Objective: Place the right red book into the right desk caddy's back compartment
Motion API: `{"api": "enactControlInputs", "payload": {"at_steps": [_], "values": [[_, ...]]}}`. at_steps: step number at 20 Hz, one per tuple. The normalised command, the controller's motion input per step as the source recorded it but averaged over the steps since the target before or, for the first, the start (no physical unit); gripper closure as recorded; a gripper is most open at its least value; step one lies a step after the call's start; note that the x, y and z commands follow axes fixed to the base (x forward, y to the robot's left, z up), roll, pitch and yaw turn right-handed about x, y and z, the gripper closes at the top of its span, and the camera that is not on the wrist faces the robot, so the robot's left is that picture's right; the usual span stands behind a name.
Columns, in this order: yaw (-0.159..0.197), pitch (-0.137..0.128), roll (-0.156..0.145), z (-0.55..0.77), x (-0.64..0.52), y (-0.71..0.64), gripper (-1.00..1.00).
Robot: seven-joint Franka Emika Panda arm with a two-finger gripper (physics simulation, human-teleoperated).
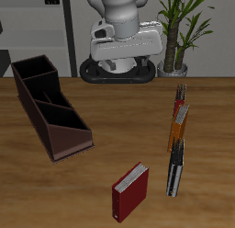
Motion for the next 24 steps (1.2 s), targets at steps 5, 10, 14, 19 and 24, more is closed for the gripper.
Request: {"api": "enactControlInputs", "payload": {"at_steps": [5, 10, 14, 19, 24], "values": [[0.048, -0.034, -0.074, 0.08, 0.37, 0.07, -1.0], [0.03, -0.067, -0.074, 0.13, 0.35, 0.0, -1.0], [0.001, -0.028, -0.049, 0.15, 0.35, -0.03, -1.0], [-0.015, -0.005, -0.017, 0.13, 0.36, -0.02, -1.0], [-0.032, -0.007, -0.031, 0.1, 0.36, 0.0, -1.0]]}}
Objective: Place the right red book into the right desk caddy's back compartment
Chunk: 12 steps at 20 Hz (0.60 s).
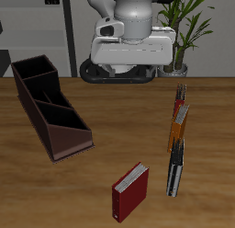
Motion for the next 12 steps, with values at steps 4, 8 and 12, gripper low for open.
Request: {"api": "enactControlInputs", "payload": {"at_steps": [4, 8, 12], "values": [[-0.079, 0.012, -0.057, 0.11, 0.45, -0.02, -1.0], [-0.061, 0.0, -0.044, 0.06, 0.36, -0.04, -1.0], [-0.099, 0.009, -0.038, 0.03, 0.42, -0.07, -1.0]]}}
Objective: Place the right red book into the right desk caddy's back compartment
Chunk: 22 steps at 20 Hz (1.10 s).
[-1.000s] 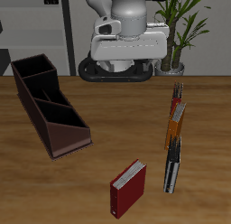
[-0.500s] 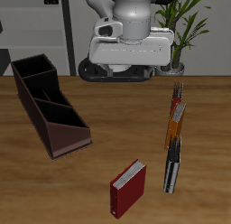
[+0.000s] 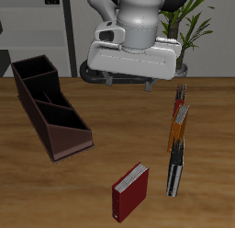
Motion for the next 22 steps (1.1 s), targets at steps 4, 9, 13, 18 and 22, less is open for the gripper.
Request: {"api": "enactControlInputs", "payload": {"at_steps": [4, 9, 13, 18, 22], "values": [[-0.073, -0.004, -0.019, -0.04, 0.34, -0.02, -1.0], [-0.058, -0.026, -0.004, -0.01, 0.26, 0.1, -1.0], [-0.086, 0.012, 0.01, -0.1, 0.33, 0.12, -1.0], [-0.037, 0.013, 0.001, -0.09, 0.25, -0.02, -1.0], [0.032, -0.026, 0.013, -0.11, 0.23, 0.1, -1.0]]}}
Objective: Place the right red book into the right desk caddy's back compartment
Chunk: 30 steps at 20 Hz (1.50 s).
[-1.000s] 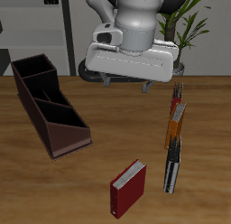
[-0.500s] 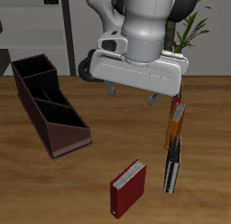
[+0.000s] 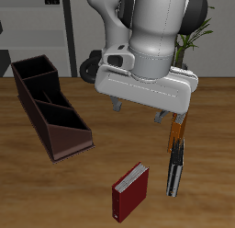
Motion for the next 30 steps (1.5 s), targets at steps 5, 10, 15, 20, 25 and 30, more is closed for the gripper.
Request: {"api": "enactControlInputs", "payload": {"at_steps": [5, 10, 15, 20, 25, 30], "values": [[-0.029, -0.011, 0.022, -0.09, 0.15, 0.11, -1.0], [-0.017, -0.035, 0.016, -0.2, 0.11, 0.08, -1.0], [-0.071, -0.024, -0.006, -0.19, 0.04, -0.07, -1.0], [-0.058, 0.009, 0.007, -0.3, 0.04, -0.11, -1.0], [-0.016, 0.011, 0.012, -0.22, 0.04, -0.09, -1.0], [-0.027, 0.029, -0.017, -0.27, 0.03, -0.08, -1.0]]}}
